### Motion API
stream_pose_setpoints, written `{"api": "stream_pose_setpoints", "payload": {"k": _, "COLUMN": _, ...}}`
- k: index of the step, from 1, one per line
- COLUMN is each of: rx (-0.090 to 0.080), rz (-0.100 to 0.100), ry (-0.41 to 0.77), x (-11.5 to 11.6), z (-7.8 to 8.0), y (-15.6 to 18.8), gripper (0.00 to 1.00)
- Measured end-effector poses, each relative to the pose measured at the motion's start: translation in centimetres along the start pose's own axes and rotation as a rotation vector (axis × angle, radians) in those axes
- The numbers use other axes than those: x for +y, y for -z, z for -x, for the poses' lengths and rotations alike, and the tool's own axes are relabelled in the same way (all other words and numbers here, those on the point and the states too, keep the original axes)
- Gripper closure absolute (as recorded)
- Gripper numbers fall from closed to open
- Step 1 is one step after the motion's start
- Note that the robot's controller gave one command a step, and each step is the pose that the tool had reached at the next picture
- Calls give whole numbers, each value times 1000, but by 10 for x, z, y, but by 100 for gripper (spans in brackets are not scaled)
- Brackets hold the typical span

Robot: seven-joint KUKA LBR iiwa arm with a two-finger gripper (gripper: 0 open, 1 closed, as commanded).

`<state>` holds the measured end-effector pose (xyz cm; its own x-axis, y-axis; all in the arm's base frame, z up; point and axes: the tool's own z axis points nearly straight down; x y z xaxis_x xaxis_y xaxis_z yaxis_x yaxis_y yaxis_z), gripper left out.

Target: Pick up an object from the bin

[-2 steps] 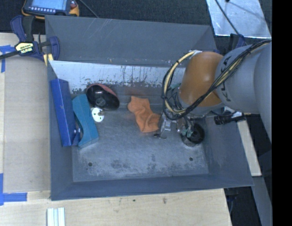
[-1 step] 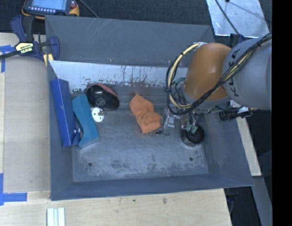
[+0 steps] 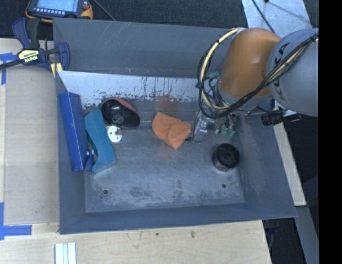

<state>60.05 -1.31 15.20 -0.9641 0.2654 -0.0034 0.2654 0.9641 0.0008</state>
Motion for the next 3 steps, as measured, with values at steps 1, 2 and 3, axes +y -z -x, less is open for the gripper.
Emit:
{"api": "stream_pose_setpoints", "payload": {"k": 1, "rx": -5, "rz": 1, "ry": -5, "x": 3, "z": 8, "y": 24, "gripper": 100}}
{"api": "stream_pose_setpoints", "payload": {"k": 2, "rx": -2, "rz": 1, "ry": -9, "x": 14, "z": 17, "y": 15, "gripper": 100}}
{"api": "stream_pose_setpoints", "payload": {"k": 3, "rx": 10, "rz": -2, "ry": -7, "x": 19, "z": -3, "y": 48, "gripper": 100}}
